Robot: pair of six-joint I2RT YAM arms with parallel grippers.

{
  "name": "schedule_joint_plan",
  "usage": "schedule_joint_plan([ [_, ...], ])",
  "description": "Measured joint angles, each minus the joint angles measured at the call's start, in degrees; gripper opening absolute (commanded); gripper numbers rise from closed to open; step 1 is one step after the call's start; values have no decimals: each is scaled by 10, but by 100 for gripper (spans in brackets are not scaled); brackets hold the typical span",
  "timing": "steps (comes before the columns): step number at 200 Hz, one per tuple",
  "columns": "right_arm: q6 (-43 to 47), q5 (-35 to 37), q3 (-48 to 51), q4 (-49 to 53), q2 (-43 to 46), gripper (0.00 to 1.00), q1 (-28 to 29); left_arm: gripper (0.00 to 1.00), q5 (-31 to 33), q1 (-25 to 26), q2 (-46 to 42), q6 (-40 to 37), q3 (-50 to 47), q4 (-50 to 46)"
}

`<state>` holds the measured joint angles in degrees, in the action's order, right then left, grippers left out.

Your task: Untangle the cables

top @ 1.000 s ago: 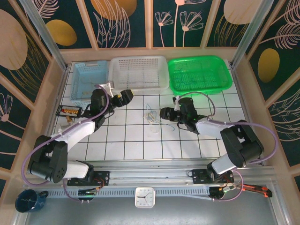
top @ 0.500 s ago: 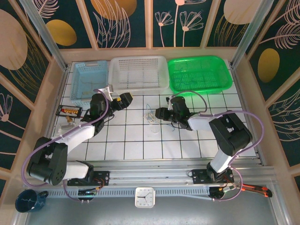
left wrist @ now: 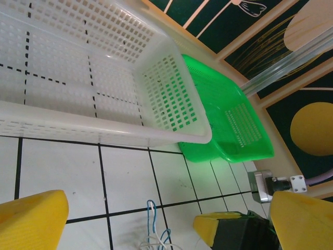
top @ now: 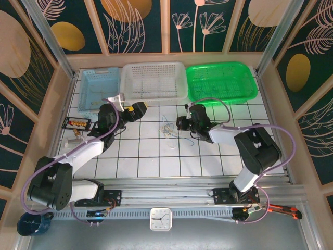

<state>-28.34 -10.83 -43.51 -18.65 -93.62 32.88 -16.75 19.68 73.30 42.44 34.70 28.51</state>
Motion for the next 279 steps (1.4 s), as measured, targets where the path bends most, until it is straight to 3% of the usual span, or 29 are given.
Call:
schedule_joint_plan([
  [93, 27, -10, -102, 82, 177, 0, 2, 99, -27, 0, -23, -16, -2, 17],
  [170, 52, -49, -188, 138, 183, 0, 8, 99, -68, 0, -40, -27, -2, 31],
  [279, 56, -74, -188, 153, 172, 0, 9, 99, -100, 0, -39, -49, -4, 78],
])
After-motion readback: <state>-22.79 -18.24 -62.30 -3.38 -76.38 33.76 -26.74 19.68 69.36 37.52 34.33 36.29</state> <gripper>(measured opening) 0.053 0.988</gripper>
